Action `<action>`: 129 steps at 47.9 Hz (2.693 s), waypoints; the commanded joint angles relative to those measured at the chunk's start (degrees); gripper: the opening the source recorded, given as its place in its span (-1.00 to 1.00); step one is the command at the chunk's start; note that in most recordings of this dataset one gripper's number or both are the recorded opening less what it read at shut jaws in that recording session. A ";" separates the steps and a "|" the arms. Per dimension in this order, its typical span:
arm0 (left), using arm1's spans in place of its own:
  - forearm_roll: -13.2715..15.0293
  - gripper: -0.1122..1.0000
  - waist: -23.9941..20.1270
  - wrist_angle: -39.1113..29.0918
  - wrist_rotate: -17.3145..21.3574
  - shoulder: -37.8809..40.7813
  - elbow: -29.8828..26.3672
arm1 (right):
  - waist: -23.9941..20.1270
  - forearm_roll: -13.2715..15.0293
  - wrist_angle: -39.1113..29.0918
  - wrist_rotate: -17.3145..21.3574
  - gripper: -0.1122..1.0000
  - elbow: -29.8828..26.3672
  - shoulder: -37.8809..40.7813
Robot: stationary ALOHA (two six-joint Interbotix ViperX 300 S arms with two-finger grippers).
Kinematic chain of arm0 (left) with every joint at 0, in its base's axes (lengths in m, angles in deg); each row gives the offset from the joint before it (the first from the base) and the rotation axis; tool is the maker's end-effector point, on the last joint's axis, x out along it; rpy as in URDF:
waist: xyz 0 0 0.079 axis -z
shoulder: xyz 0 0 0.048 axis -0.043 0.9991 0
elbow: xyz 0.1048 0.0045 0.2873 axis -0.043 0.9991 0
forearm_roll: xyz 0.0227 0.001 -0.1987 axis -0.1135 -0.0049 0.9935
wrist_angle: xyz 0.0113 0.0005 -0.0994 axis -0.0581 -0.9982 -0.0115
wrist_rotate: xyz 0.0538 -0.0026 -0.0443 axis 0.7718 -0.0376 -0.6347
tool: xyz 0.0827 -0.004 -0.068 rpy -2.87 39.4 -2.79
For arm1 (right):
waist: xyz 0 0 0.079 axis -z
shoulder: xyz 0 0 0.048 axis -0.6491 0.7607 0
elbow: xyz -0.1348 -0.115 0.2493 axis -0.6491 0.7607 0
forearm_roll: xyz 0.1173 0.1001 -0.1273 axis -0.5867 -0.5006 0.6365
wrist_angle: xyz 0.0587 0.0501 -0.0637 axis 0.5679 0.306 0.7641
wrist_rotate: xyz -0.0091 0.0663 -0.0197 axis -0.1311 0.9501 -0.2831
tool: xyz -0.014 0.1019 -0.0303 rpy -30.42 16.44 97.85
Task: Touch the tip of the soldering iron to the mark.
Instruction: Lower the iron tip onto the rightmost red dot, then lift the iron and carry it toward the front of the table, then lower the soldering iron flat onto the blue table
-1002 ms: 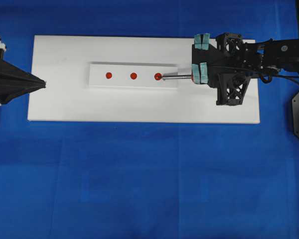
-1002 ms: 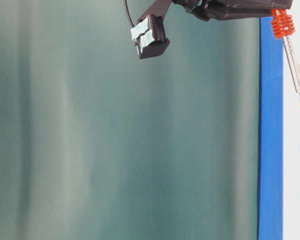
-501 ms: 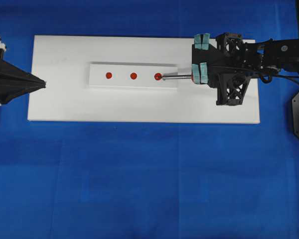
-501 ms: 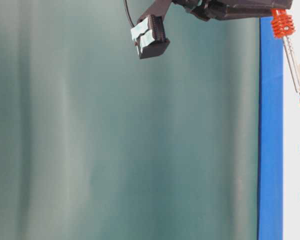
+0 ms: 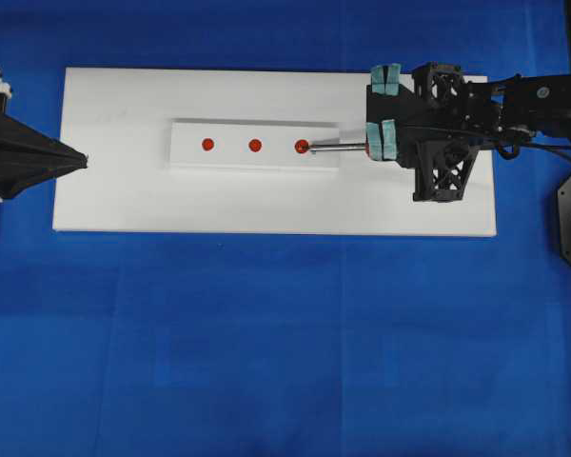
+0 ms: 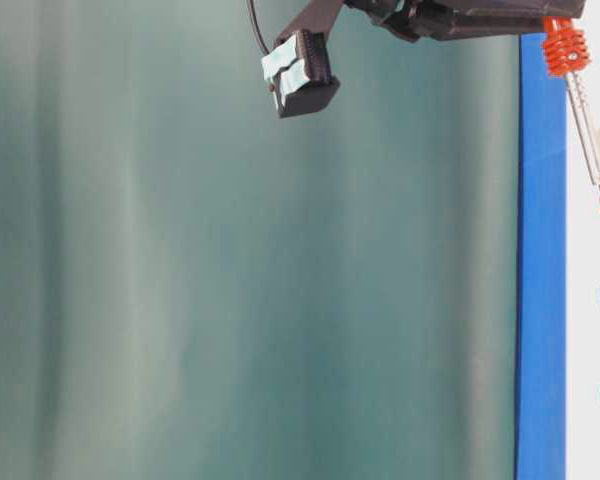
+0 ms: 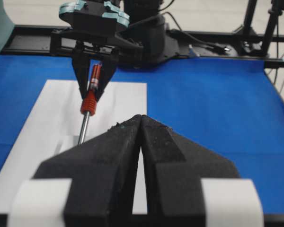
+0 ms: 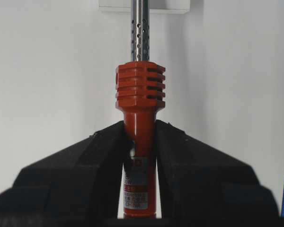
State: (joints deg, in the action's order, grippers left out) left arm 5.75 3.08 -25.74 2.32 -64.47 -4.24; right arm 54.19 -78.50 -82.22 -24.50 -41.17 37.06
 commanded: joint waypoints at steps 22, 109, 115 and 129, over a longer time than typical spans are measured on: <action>-0.09 -0.80 -0.09 0.53 0.09 0.35 -0.44 | 0.09 0.35 -8.44 -0.09 -0.69 -5.27 -11.69; 0.00 -0.80 -0.09 1.41 0.00 0.35 -0.44 | -36.12 22.32 -14.68 48.69 -0.69 -14.41 -5.10; 0.00 -0.80 -0.18 1.58 0.00 0.35 -0.44 | -34.89 23.38 -14.06 47.81 -0.69 -19.42 -0.09; 0.00 -0.80 -0.18 1.58 -0.09 0.35 -0.44 | -31.11 24.52 -13.27 45.26 -0.69 -32.17 10.99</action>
State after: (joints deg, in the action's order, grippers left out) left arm 5.75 2.99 -24.69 2.32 -64.47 -4.16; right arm 22.19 -54.33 -95.93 20.85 -69.56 47.25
